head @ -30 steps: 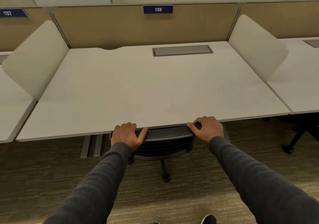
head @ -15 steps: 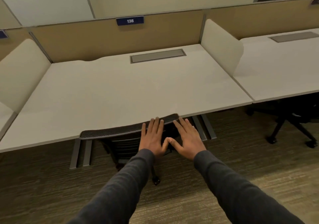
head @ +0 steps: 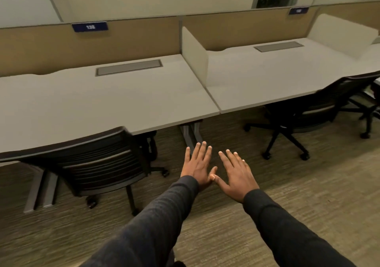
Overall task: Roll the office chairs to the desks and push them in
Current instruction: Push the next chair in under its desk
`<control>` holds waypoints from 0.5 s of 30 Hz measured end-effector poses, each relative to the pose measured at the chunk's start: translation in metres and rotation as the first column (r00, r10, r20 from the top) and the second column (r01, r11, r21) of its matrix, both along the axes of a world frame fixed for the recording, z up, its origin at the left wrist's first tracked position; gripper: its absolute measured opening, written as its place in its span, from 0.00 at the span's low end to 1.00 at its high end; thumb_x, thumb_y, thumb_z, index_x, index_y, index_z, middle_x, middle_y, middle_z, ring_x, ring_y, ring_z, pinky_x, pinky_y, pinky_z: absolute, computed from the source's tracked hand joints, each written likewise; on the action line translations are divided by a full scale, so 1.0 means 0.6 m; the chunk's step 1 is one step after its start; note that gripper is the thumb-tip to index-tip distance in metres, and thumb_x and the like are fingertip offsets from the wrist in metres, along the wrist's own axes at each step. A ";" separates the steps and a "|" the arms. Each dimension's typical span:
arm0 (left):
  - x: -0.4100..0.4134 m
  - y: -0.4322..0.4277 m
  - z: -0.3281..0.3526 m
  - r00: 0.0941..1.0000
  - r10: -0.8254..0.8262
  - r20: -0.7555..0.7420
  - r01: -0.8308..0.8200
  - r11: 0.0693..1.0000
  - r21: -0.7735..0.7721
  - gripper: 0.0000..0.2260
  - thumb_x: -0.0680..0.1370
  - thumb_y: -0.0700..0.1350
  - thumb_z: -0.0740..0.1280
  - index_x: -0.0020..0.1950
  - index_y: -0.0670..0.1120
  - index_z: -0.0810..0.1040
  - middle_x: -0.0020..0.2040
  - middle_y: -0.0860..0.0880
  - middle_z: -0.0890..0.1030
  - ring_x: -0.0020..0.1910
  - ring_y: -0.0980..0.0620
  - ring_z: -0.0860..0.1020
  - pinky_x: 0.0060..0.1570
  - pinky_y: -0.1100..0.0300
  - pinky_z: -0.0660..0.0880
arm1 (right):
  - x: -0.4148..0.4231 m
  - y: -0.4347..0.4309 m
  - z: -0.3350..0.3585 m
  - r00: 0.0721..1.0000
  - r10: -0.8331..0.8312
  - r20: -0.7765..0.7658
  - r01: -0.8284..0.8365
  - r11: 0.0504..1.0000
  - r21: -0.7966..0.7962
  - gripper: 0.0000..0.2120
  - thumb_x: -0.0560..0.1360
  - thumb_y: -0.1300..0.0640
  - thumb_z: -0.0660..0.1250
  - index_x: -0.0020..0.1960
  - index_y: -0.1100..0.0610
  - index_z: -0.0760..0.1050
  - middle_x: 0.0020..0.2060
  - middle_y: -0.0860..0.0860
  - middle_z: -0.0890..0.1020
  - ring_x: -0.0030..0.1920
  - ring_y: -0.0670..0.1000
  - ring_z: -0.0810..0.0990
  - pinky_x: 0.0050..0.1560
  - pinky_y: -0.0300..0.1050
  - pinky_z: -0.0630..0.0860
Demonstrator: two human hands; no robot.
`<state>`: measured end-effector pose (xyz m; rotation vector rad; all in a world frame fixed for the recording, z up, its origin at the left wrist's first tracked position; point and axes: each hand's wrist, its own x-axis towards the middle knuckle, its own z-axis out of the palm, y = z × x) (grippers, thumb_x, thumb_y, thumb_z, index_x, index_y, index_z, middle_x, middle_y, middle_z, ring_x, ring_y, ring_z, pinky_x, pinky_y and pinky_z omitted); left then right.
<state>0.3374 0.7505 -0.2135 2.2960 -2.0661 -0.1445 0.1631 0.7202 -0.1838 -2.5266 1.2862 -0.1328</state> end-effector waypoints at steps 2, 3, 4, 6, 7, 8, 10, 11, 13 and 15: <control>-0.034 -0.028 -0.001 1.000 -0.020 0.005 0.020 1.000 0.010 0.34 0.81 0.63 0.50 0.81 0.48 0.43 0.82 0.45 0.41 0.80 0.46 0.38 0.72 0.42 0.31 | -0.036 -0.021 0.010 1.000 -0.020 0.004 0.020 0.999 -0.025 0.41 0.77 0.30 0.54 0.82 0.46 0.44 0.82 0.51 0.48 0.81 0.54 0.44 0.79 0.56 0.47; -0.069 -0.056 0.003 0.999 -0.040 -0.006 0.040 0.999 0.013 0.35 0.81 0.63 0.50 0.81 0.48 0.43 0.82 0.45 0.41 0.80 0.46 0.39 0.72 0.42 0.31 | -0.072 -0.044 0.013 0.999 -0.045 0.006 0.045 0.999 -0.021 0.41 0.77 0.30 0.54 0.82 0.46 0.44 0.82 0.51 0.48 0.81 0.53 0.44 0.79 0.56 0.47; -0.099 -0.082 0.000 0.998 -0.061 -0.004 0.062 0.998 0.023 0.35 0.81 0.63 0.50 0.81 0.48 0.42 0.82 0.45 0.41 0.80 0.46 0.39 0.72 0.42 0.31 | -0.102 -0.062 0.018 0.998 -0.062 0.018 0.062 0.998 -0.024 0.41 0.77 0.30 0.54 0.82 0.46 0.44 0.82 0.51 0.48 0.81 0.53 0.44 0.79 0.56 0.47; -0.128 -0.114 -0.002 0.998 -0.067 -0.005 0.067 0.998 0.019 0.35 0.80 0.63 0.49 0.81 0.48 0.42 0.82 0.45 0.41 0.80 0.46 0.39 0.72 0.42 0.31 | -0.135 -0.093 0.018 0.997 -0.075 0.023 0.076 0.997 -0.030 0.41 0.77 0.31 0.55 0.82 0.47 0.44 0.82 0.51 0.49 0.81 0.54 0.45 0.79 0.57 0.48; -0.156 -0.143 -0.005 0.996 -0.084 -0.007 0.084 0.996 0.028 0.35 0.80 0.63 0.49 0.81 0.48 0.43 0.82 0.45 0.41 0.80 0.46 0.39 0.72 0.42 0.31 | -0.164 -0.116 0.018 0.996 -0.085 0.028 0.086 0.996 -0.033 0.41 0.78 0.31 0.56 0.82 0.47 0.45 0.82 0.51 0.49 0.81 0.54 0.45 0.79 0.57 0.48; -0.154 -0.144 -0.007 0.997 -0.077 0.004 0.077 0.997 0.020 0.35 0.80 0.64 0.49 0.81 0.48 0.43 0.82 0.45 0.42 0.80 0.45 0.39 0.72 0.42 0.31 | -0.165 -0.119 0.019 0.996 -0.085 0.020 0.086 0.996 -0.040 0.41 0.78 0.31 0.56 0.82 0.47 0.45 0.82 0.51 0.49 0.81 0.54 0.45 0.79 0.57 0.48; -0.213 -0.216 -0.018 0.995 -0.098 -0.025 0.099 0.995 0.020 0.35 0.80 0.64 0.50 0.81 0.48 0.44 0.82 0.45 0.42 0.80 0.46 0.40 0.71 0.43 0.30 | -0.229 -0.185 0.012 0.993 -0.115 0.017 0.115 0.993 -0.032 0.41 0.78 0.31 0.56 0.82 0.47 0.44 0.82 0.51 0.49 0.81 0.53 0.44 0.79 0.56 0.48; -0.211 -0.217 -0.020 0.996 -0.089 -0.025 0.089 0.996 0.017 0.35 0.80 0.64 0.50 0.82 0.48 0.44 0.82 0.45 0.43 0.80 0.46 0.40 0.71 0.43 0.30 | -0.230 -0.190 0.012 0.993 -0.115 0.004 0.115 0.993 -0.039 0.41 0.78 0.30 0.55 0.82 0.46 0.44 0.82 0.51 0.49 0.81 0.53 0.44 0.79 0.56 0.48; -0.277 -0.304 -0.032 0.993 -0.110 -0.051 0.111 0.994 0.016 0.35 0.80 0.63 0.50 0.82 0.48 0.45 0.82 0.45 0.44 0.80 0.45 0.40 0.72 0.43 0.31 | -0.300 -0.271 0.006 0.989 -0.149 0.002 0.149 0.988 -0.031 0.42 0.77 0.29 0.54 0.82 0.47 0.44 0.82 0.51 0.49 0.81 0.53 0.45 0.79 0.56 0.47; -0.311 -0.354 -0.034 0.992 -0.106 -0.067 0.108 0.994 0.029 0.35 0.80 0.63 0.49 0.82 0.47 0.46 0.82 0.44 0.44 0.80 0.45 0.41 0.73 0.42 0.32 | -0.340 -0.325 0.006 0.988 -0.154 -0.015 0.153 0.988 -0.029 0.42 0.76 0.28 0.52 0.82 0.47 0.45 0.82 0.51 0.50 0.81 0.53 0.45 0.79 0.56 0.48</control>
